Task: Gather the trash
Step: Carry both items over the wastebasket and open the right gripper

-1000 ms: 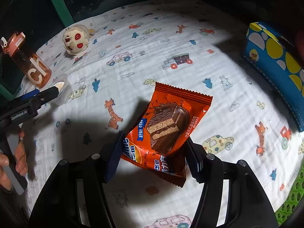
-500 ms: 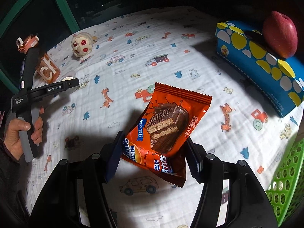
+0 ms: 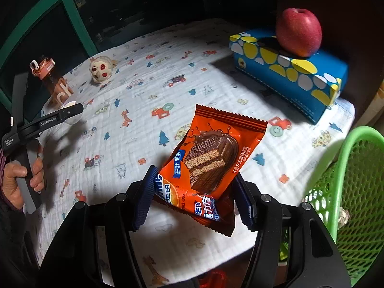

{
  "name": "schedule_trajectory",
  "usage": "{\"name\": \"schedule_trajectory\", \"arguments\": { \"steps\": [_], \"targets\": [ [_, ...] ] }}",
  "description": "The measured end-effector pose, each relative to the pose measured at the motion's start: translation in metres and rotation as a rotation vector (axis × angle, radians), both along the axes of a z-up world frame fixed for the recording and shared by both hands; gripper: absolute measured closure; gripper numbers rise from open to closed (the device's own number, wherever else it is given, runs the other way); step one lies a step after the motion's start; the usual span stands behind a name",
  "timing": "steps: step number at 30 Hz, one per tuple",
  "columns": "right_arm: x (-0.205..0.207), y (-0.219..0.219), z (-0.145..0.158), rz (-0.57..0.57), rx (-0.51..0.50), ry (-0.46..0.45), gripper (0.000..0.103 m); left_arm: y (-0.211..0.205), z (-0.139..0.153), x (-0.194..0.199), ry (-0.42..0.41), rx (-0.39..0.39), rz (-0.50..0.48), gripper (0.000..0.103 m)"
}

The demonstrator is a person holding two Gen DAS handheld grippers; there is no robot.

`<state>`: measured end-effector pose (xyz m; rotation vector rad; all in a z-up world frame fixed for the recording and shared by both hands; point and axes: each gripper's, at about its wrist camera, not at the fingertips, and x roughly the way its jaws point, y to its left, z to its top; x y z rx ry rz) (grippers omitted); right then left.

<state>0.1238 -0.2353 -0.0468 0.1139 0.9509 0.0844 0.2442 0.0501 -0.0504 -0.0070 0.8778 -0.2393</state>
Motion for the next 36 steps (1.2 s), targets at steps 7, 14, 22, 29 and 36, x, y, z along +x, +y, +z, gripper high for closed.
{"name": "schedule_trajectory", "arguments": {
  "steps": [7, 14, 22, 29, 36],
  "targets": [
    [-0.037, -0.042, 0.009, -0.082, -0.002, -0.027, 0.043, -0.051, 0.023, -0.039, -0.037, -0.018, -0.094, 0.038],
    [-0.071, -0.091, 0.016, -0.18, -0.005, -0.051, 0.043, -0.114, 0.04, -0.068, -0.056, -0.046, -0.206, 0.038],
    [-0.103, -0.143, 0.016, -0.281, -0.02, -0.054, 0.043, -0.186, 0.053, -0.092, -0.064, -0.066, -0.326, 0.038],
    [-0.125, -0.179, 0.012, -0.342, -0.026, -0.048, 0.043, -0.245, 0.058, -0.115, -0.067, -0.071, -0.43, 0.038],
    [-0.139, -0.202, 0.007, -0.382, -0.024, -0.04, 0.042, -0.285, 0.062, -0.132, -0.069, -0.073, -0.501, 0.038]
  ]
}}
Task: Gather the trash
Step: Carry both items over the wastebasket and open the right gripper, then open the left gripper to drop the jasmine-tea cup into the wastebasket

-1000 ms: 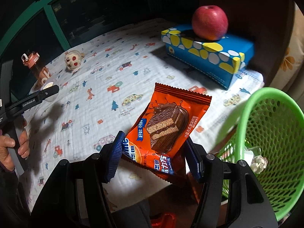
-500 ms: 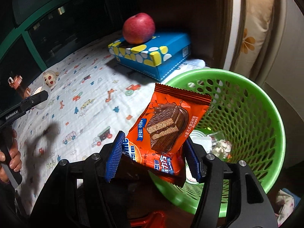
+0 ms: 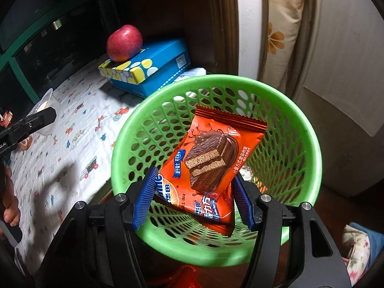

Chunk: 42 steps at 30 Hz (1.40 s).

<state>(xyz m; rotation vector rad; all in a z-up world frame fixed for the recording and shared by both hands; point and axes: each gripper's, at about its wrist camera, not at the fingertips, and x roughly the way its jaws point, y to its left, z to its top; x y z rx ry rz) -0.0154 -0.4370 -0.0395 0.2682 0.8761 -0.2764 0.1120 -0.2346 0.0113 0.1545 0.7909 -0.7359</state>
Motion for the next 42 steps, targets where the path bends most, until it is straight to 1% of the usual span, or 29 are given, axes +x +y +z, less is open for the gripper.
{"name": "schedule_trajectory", "arguments": {
  "steps": [10, 12, 13, 23, 31, 32, 35, 38, 42],
  "targets": [
    [-0.014, -0.02, -0.005, -0.041, 0.011, 0.008, 0.036, -0.041, -0.001, -0.012, 0.021, -0.013, -0.073, 0.038],
    [-0.018, -0.023, -0.005, -0.046, 0.012, 0.007, 0.031, -0.049, -0.003, -0.015, 0.025, -0.01, -0.087, 0.038],
    [-0.019, -0.023, -0.005, -0.048, 0.011, 0.006, 0.03, -0.052, -0.004, -0.016, 0.029, -0.011, -0.094, 0.038],
    [-0.04, -0.031, 0.002, -0.073, 0.025, -0.023, 0.028, -0.082, -0.019, -0.026, 0.08, 0.005, -0.141, 0.038],
    [-0.05, -0.031, 0.004, -0.082, 0.037, -0.027, 0.027, -0.097, -0.03, -0.032, 0.108, 0.025, -0.173, 0.037],
    [-0.051, -0.031, 0.004, -0.082, 0.038, -0.027, 0.027, -0.098, -0.031, -0.032, 0.107, 0.029, -0.172, 0.036],
    [-0.053, -0.03, 0.004, -0.083, 0.041, -0.028, 0.027, -0.097, -0.032, -0.034, 0.103, 0.027, -0.169, 0.028],
    [-0.055, -0.027, 0.004, -0.082, 0.044, -0.031, 0.027, -0.093, -0.03, -0.034, 0.105, 0.02, -0.164, 0.027],
    [-0.056, -0.021, 0.006, -0.07, 0.045, -0.038, 0.027, -0.081, -0.028, -0.032, 0.103, 0.016, -0.134, 0.022]
  ]
}}
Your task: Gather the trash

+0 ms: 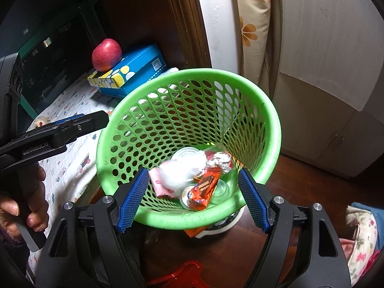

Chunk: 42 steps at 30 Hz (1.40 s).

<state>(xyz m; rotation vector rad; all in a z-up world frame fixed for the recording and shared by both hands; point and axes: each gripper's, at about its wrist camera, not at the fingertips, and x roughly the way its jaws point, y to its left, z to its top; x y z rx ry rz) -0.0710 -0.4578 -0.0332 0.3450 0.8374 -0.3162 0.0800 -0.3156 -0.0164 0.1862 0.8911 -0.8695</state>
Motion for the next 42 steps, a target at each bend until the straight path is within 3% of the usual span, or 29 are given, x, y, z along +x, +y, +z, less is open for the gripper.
{"name": "schedule_trajectory", "arguments": {
  "steps": [12, 27, 42],
  "targets": [
    [0.019, 0.035, 0.007, 0.082, -0.007, -0.024, 0.027, 0.075, 0.013, 0.009, -0.055, 0.017, 0.159, 0.015],
    [0.061, 0.103, 0.02, 0.249, -0.019, -0.068, 0.023, 0.187, 0.02, 0.023, -0.039, 0.029, 0.416, 0.009],
    [0.092, 0.169, 0.029, 0.387, -0.024, -0.099, 0.019, 0.271, 0.023, 0.015, -0.08, 0.076, 0.606, 0.008]
  ]
}}
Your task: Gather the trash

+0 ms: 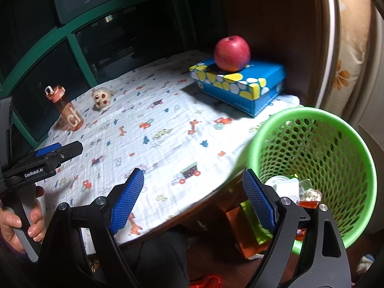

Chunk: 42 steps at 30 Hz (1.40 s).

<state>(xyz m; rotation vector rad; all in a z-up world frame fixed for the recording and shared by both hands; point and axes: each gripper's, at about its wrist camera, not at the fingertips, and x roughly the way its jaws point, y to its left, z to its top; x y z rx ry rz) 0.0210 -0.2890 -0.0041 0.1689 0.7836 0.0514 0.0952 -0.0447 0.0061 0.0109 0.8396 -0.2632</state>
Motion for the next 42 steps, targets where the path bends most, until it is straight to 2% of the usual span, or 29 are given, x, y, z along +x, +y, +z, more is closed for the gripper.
{"name": "schedule_trajectory", "arguments": {
  "steps": [11, 19, 42],
  "targets": [
    [0.012, 0.04, 0.003, 0.083, -0.009, -0.018, 0.017, 0.044, 0.002, -0.005, -0.006, 0.024, 0.102, 0.008],
    [0.012, 0.054, 0.004, 0.098, -0.012, -0.029, 0.016, 0.073, 0.001, -0.013, -0.017, 0.036, 0.183, 0.008],
    [0.009, 0.073, 0.003, 0.116, -0.097, -0.052, 0.013, 0.093, -0.003, -0.031, -0.024, 0.075, 0.265, 0.007]
  ]
}}
